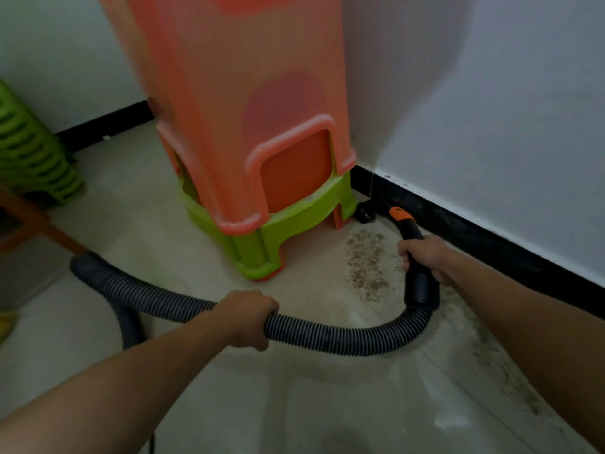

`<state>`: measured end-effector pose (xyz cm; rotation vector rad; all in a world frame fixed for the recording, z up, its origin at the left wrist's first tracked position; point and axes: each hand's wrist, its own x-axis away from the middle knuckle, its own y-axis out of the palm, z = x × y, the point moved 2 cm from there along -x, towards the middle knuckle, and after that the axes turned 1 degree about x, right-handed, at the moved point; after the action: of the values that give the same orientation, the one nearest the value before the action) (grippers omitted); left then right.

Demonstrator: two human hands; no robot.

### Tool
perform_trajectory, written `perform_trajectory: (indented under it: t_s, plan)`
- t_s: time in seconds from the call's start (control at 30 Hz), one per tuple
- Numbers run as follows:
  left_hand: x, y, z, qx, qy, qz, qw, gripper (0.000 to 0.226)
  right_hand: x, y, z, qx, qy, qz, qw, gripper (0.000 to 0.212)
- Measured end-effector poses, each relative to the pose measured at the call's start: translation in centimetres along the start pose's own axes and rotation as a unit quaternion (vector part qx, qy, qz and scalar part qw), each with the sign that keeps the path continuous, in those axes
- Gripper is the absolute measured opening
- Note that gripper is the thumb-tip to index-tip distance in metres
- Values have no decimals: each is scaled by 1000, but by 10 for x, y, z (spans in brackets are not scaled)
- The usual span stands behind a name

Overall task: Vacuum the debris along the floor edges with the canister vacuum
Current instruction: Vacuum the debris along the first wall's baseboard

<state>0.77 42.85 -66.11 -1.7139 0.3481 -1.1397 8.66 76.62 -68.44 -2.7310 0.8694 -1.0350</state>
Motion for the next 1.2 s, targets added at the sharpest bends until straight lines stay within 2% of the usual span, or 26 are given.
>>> perform_trajectory:
  t_s: [0.27,0.43,0.57,0.67,0.77,0.83,1.07,1.2]
  plan:
    - [-44,18,22,-12,31,-118,992,41,29,3,10,67,1,-70,995,22]
    - [-42,29,30,-45,46,-169,984,45,47,17,15,92,-9,-65,994,21]
    - [-32,27,15,-40,34,-165,985,46,59,42,16,123,-18,-80,989,10]
    - [-21,18,9,-31,27,-153,987,46,63,43,14,141,-32,-42,989,15]
    - [-16,12,13,-25,37,-134,990,43,67,36,8,150,-21,-41,988,20]
    - [-19,7,17,-16,43,-117,992,41,63,25,6,140,-16,-33,990,21]
    - [-24,-15,13,-2,52,-37,998,33,44,-34,11,40,13,76,996,20]
    - [-21,-13,2,1,37,-28,999,34,40,-30,27,25,44,57,997,24]
